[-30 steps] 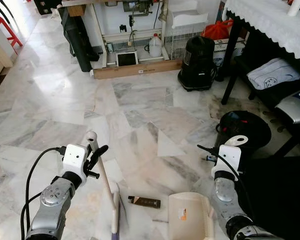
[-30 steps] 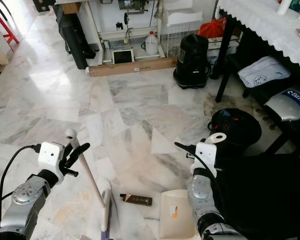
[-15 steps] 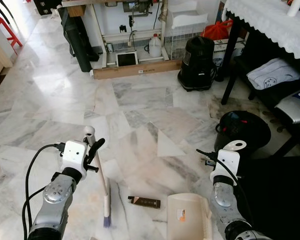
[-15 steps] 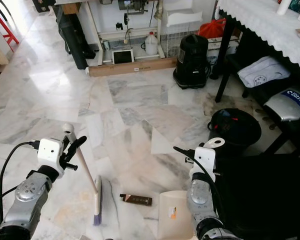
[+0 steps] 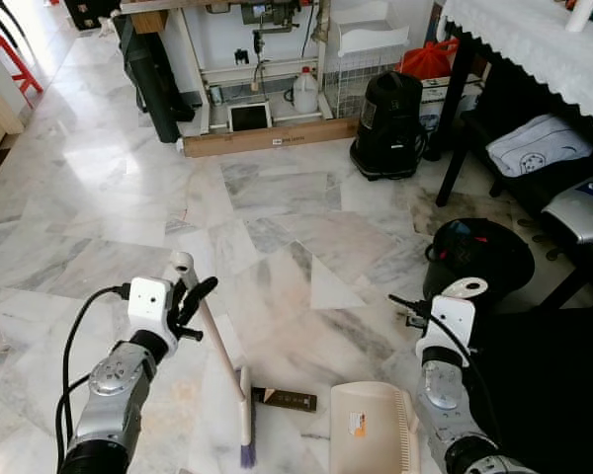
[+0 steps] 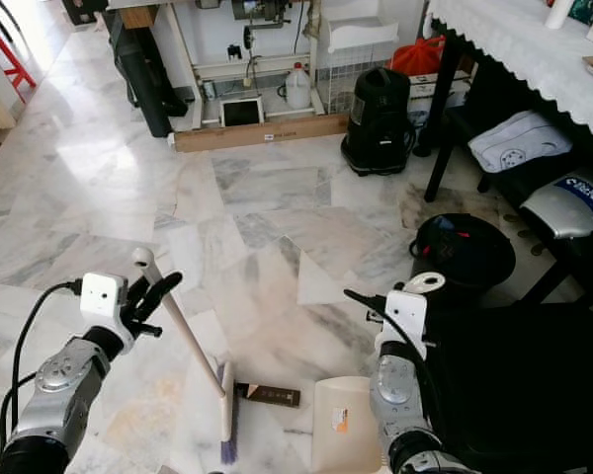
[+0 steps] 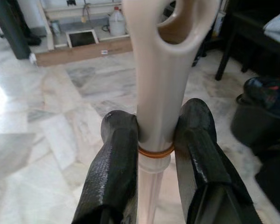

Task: Sweep floor

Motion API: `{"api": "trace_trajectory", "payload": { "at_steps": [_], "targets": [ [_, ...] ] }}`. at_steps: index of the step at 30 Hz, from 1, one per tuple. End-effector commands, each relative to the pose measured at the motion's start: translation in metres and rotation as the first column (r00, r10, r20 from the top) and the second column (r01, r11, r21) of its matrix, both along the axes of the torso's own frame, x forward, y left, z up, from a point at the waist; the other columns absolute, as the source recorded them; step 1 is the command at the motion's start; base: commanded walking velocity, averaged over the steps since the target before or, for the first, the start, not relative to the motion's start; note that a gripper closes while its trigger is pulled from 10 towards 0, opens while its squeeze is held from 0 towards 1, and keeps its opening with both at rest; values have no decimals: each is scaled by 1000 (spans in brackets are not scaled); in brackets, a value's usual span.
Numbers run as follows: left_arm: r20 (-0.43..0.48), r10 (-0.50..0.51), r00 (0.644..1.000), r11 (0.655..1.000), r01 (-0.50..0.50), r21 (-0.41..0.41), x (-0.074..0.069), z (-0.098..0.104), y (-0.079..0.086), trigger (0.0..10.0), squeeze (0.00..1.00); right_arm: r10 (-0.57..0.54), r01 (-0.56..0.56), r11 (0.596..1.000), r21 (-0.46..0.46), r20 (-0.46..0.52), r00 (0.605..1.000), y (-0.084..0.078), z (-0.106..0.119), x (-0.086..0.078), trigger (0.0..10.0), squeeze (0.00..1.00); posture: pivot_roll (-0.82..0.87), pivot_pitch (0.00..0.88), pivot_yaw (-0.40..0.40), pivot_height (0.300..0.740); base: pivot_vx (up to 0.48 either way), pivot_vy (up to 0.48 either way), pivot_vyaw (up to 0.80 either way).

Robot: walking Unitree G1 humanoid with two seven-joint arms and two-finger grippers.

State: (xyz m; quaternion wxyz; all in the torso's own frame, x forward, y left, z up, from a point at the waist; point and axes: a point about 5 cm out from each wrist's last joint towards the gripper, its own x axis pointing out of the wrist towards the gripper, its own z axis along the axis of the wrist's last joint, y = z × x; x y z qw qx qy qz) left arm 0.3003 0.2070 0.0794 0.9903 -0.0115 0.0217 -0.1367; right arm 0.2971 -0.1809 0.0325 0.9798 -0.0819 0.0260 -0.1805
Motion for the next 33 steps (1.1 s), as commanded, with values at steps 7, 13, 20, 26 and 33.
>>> {"api": "trace_trajectory", "payload": {
  "at_steps": [7,13,20,26,33],
  "targets": [
    [13,-37,999,982,39,-183,13,19,1,10000,0,24,-23,999,24,-48,999,8,-8,-4,10000,0,226,89,75,740,0,0,0],
    [67,-67,995,956,83,-280,20,41,-1,10000,0,29,-28,999,30,-50,998,9,-8,-3,10000,0,225,87,76,740,0,0,0],
    [98,-110,989,917,139,-375,20,57,-7,10000,0,30,-29,999,31,-52,998,9,-8,-2,10000,0,226,86,73,740,0,0,0],
    [128,-141,982,884,183,-429,15,71,-13,10000,0,28,-26,999,32,-56,998,9,-7,-1,10000,0,230,81,71,740,0,0,0],
    [159,-163,974,846,221,-486,13,87,-15,10000,0,35,-33,999,35,-64,997,12,-6,1,10000,0,238,70,71,740,0,0,0]
  ]
}}
